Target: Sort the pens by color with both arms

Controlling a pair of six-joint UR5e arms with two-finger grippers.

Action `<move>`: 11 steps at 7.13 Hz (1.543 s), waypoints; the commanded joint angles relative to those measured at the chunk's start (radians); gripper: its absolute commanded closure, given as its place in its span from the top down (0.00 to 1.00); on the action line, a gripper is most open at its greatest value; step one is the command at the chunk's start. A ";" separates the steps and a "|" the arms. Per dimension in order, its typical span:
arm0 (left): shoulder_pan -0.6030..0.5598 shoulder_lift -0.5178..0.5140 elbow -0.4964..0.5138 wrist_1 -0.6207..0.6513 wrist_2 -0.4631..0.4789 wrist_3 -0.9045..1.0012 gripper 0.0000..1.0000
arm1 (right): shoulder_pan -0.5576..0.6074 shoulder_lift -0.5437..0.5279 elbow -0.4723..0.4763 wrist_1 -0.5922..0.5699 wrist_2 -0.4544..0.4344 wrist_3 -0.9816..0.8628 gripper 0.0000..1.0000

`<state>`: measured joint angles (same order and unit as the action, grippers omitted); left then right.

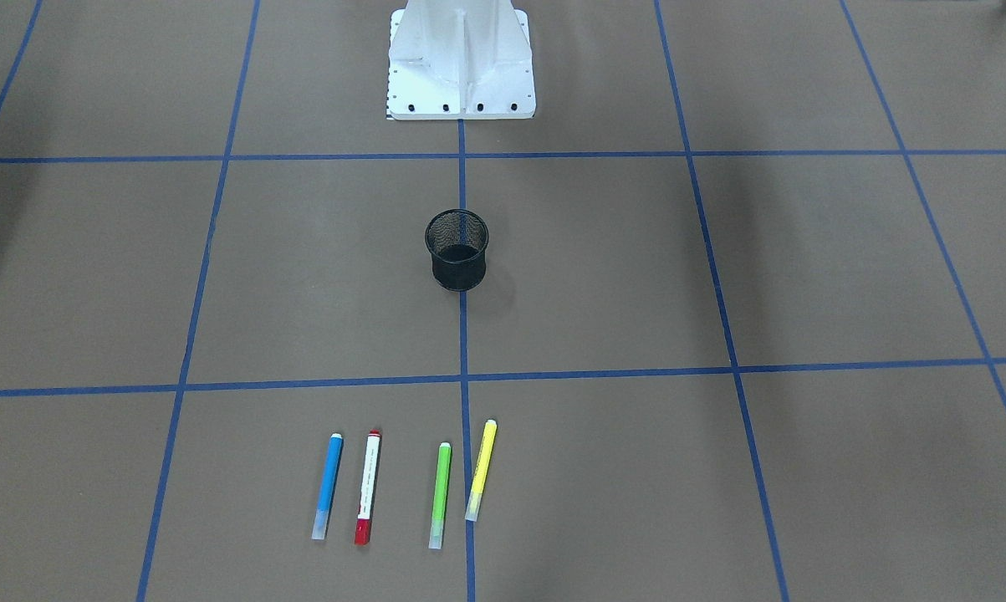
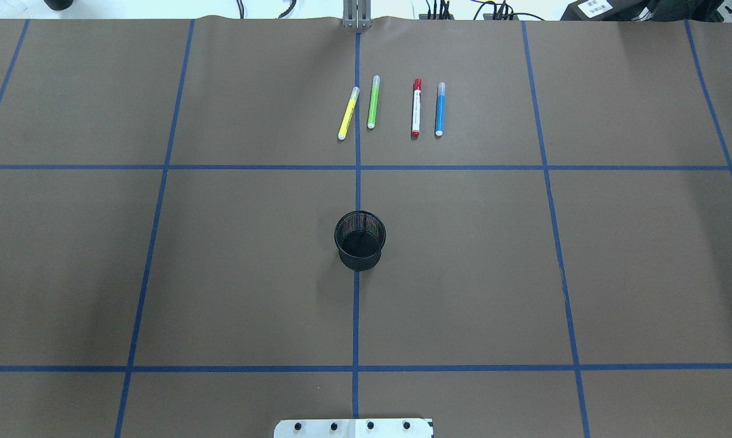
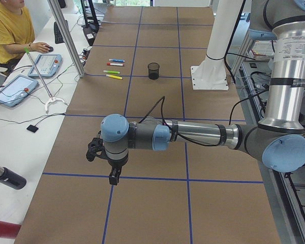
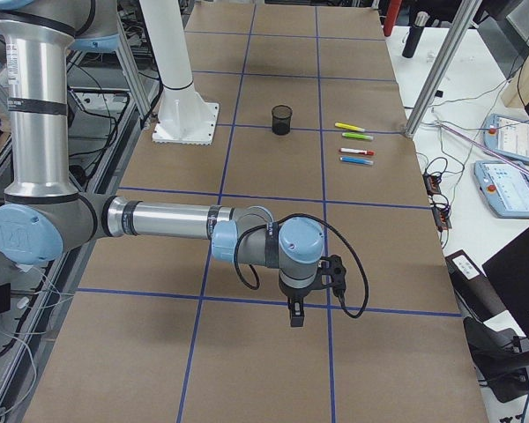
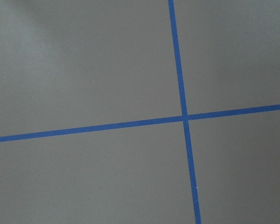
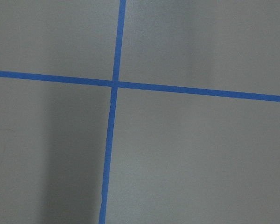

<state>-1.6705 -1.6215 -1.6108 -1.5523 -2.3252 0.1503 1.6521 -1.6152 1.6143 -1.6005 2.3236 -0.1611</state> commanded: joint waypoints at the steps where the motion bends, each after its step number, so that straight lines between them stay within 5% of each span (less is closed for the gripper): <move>1: 0.000 0.003 -0.008 0.001 0.001 -0.005 1.00 | 0.000 0.000 0.001 0.001 0.000 0.000 1.00; 11: 0.000 0.017 -0.009 0.001 0.001 -0.003 1.00 | 0.000 0.001 0.030 0.002 -0.001 -0.009 1.00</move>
<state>-1.6705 -1.6046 -1.6201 -1.5509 -2.3232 0.1471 1.6526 -1.6148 1.6438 -1.5984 2.3224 -0.1734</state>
